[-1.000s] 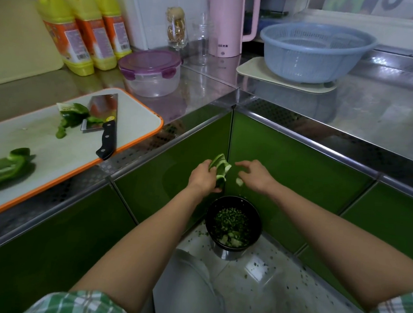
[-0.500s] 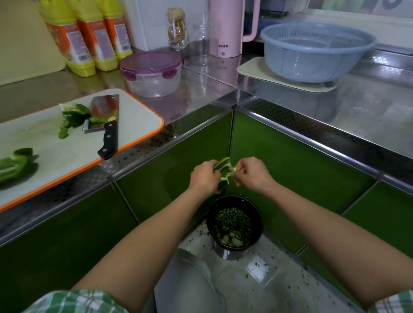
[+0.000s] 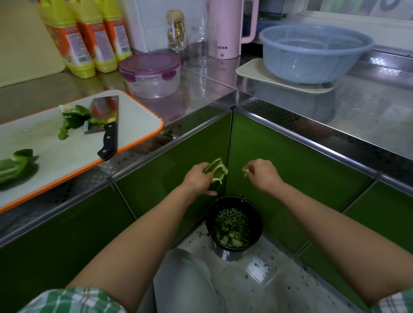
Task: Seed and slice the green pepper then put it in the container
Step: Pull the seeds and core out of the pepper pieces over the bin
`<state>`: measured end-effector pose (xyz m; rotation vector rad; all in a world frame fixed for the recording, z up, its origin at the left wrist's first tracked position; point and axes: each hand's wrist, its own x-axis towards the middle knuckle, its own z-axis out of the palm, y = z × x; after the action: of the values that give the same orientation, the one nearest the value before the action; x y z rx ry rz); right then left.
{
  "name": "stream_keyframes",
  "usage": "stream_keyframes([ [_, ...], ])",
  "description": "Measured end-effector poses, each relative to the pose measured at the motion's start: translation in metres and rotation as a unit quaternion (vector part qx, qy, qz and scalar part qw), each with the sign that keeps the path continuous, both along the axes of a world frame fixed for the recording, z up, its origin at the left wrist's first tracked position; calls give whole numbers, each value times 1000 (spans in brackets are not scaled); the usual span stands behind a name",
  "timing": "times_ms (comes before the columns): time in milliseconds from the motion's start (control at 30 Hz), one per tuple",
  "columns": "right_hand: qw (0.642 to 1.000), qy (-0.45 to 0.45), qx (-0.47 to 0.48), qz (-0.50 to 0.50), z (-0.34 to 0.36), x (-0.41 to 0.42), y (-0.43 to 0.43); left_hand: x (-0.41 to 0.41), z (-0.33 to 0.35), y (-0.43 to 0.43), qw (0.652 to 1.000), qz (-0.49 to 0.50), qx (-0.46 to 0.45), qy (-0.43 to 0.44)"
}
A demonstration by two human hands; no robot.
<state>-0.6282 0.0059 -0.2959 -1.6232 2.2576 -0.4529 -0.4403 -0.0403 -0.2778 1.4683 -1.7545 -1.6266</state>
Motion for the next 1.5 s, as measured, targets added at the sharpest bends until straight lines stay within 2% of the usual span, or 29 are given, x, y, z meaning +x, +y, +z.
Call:
stream_keyframes([
  [100,999,-42,3,-23,-1,3,-1,-2,1,5,988,44,90,116],
  [167,998,-43,-33,-32,3,4,-1,-3,1,4,977,59,121,163],
  [200,995,-76,-59,-33,6,7,1,-4,1,3,975,63,124,173],
  [267,975,-197,-100,-12,14,14,4,-5,-1,2,973,67,123,182],
  [333,950,-289,-103,50,22,21,7,-5,-1,1,974,64,117,184],
  [433,956,-267,-80,89,22,25,6,-5,-1,1,974,67,103,190],
  [500,963,-242,-108,44,20,27,5,-4,-1,0,965,83,117,218],
  [633,951,-249,-175,-53,19,33,3,-2,0,4,942,65,184,274],
  [767,958,-235,-154,-60,23,38,1,-7,-2,3,938,89,162,294],
  [933,963,-266,-49,8,31,35,3,-8,1,3,962,33,118,243],
  [1067,973,-204,-109,23,29,31,6,-10,2,1,969,26,95,225],
  [1167,976,-130,-174,2,28,31,6,-13,1,1,988,46,33,145],
  [1267,979,-101,-177,4,28,35,5,-15,1,3,995,64,-30,68],
  [1367,978,-80,-192,-24,28,34,6,-17,3,5,998,27,-50,14],
  [1500,979,-66,-186,-58,30,23,9,-18,0,4,991,27,-110,-75],
])
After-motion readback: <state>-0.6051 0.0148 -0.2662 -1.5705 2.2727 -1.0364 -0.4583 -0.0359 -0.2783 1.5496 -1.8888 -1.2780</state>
